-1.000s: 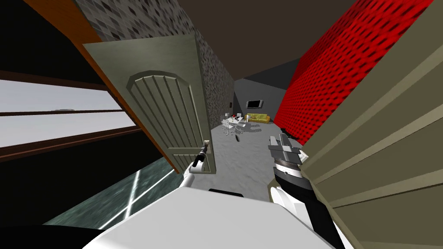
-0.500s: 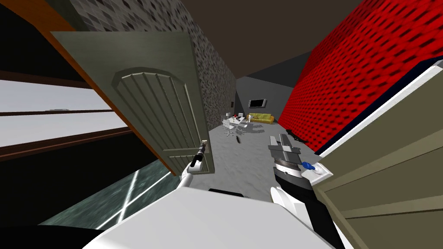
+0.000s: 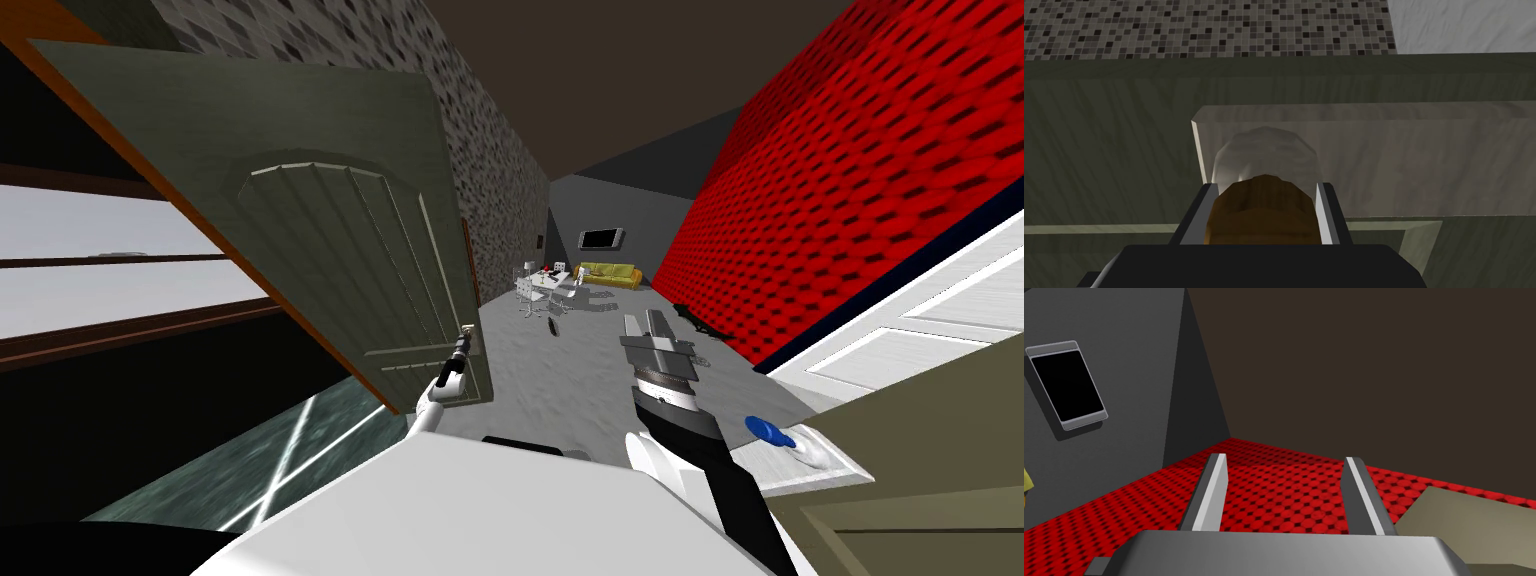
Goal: Push the door open
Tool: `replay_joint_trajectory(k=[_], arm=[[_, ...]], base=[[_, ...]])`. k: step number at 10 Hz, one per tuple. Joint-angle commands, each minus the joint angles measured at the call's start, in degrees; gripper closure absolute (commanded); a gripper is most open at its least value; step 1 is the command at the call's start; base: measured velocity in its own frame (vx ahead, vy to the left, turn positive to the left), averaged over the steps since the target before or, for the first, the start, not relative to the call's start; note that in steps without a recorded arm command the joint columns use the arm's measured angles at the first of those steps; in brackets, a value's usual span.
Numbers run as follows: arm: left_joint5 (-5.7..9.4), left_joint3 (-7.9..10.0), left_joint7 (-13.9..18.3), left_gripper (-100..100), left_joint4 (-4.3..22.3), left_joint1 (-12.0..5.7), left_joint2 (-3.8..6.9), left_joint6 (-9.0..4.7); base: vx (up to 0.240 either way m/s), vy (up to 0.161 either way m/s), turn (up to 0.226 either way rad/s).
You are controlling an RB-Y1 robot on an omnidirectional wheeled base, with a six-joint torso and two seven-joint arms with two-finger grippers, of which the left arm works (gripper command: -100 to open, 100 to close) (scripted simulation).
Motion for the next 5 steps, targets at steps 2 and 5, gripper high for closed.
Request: replay_joint_trajectory(k=[2, 5], arm=[[0.16, 0.94, -0.14, 100, -0.14, -0.03, 0.11, -0.02], [0.40, 2.58, -0.51, 100, -0.12, 0.07, 0.18, -0.06]], base=[[0.102, -0.017, 0.028], [0.194, -0.063, 0.056]])
